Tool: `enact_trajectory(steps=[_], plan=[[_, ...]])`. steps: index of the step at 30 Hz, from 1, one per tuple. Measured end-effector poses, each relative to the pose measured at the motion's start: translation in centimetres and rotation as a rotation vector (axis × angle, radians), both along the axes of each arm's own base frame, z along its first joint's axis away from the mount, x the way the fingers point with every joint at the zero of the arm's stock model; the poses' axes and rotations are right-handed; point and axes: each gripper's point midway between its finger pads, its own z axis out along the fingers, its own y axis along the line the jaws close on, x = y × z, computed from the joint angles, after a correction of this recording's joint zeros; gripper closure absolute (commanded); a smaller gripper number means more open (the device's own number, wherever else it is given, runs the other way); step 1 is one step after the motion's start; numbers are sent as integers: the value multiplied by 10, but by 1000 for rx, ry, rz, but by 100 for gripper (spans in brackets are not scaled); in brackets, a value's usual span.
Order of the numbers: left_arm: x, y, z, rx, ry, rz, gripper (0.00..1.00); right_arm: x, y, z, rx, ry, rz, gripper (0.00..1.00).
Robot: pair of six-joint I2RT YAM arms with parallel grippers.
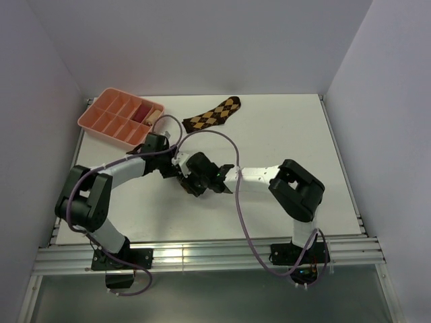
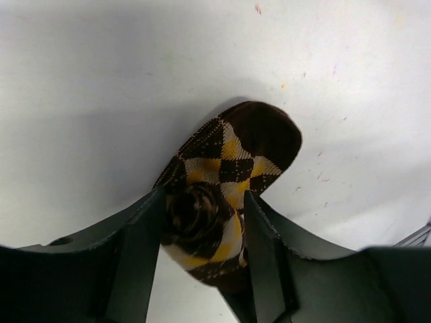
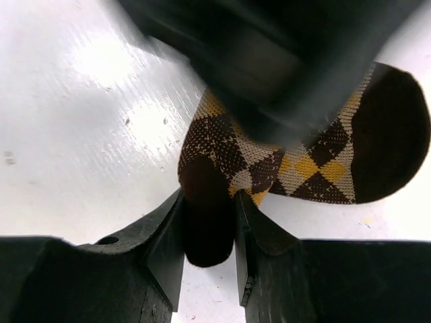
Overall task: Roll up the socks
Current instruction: Roll the sock at the center of the board.
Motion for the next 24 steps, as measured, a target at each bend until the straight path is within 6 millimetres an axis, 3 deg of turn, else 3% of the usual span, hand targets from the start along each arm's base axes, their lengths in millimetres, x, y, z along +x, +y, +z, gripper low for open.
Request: enact_trajectory(steps=[5,9,14,19,24], plan=[[1,24,20,-46,-43,107,42,-2,0,6,110,176,31,100],[1,36,25,-66,-61,172,42,-3,2,7,158,275,60,100],[-7,38,12,-68,-23,191,51,-10,5,7,172,320,92,100],[-2,34,-8,-62,28,179,66,-11,4,6,165,322,97,100],[10,26,-20,-59,57,136,74,-10,4,7,146,312,98,100]])
